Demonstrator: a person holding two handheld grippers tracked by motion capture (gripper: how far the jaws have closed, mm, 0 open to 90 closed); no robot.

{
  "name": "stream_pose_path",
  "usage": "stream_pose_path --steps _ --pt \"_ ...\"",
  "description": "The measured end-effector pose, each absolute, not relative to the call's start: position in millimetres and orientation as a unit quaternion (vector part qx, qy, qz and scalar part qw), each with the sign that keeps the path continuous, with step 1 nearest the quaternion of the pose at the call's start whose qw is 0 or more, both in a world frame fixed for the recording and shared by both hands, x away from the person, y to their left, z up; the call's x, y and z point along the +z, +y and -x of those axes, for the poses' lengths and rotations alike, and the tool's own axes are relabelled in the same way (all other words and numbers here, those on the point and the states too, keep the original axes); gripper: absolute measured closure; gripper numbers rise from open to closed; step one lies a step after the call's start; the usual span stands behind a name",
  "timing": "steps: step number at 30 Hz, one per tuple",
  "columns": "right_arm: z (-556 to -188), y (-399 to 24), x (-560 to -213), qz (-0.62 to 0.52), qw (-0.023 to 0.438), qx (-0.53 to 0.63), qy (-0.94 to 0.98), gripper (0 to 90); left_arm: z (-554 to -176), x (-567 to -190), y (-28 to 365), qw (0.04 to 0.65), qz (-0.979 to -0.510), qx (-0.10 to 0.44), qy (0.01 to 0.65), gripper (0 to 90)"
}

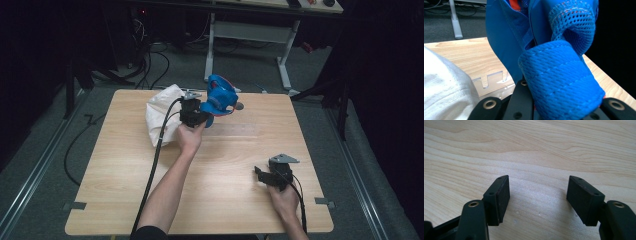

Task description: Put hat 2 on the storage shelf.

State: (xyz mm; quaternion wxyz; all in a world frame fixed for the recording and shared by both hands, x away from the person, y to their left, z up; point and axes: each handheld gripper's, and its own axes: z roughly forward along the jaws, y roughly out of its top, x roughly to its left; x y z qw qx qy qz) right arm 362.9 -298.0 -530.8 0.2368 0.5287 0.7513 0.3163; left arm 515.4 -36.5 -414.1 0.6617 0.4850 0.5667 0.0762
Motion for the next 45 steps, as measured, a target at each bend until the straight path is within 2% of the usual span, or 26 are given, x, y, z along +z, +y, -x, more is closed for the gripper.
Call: stream_pose_path --steps 11,22,35,45 --pt "-363 -298 -531 -0.528 0.236 0.317 0.752 35.3 -515 -419 -41 0.674 -0.47 0.102 0.56 86.1" --pt "-363 -297 -531 -0.527 0.236 0.317 0.752 35.3 -513 -422 -43 0.683 -0.442 0.095 0.573 86.0" --pt "-363 -297 -531 -0.526 0.236 0.317 0.753 35.3 -512 -430 -39 0.679 -0.438 0.12 0.576 85.9" --pt "-362 -297 -531 -0.526 0.236 0.317 0.753 35.3 -515 -449 -45 0.65 -0.465 0.122 0.588 84.8"
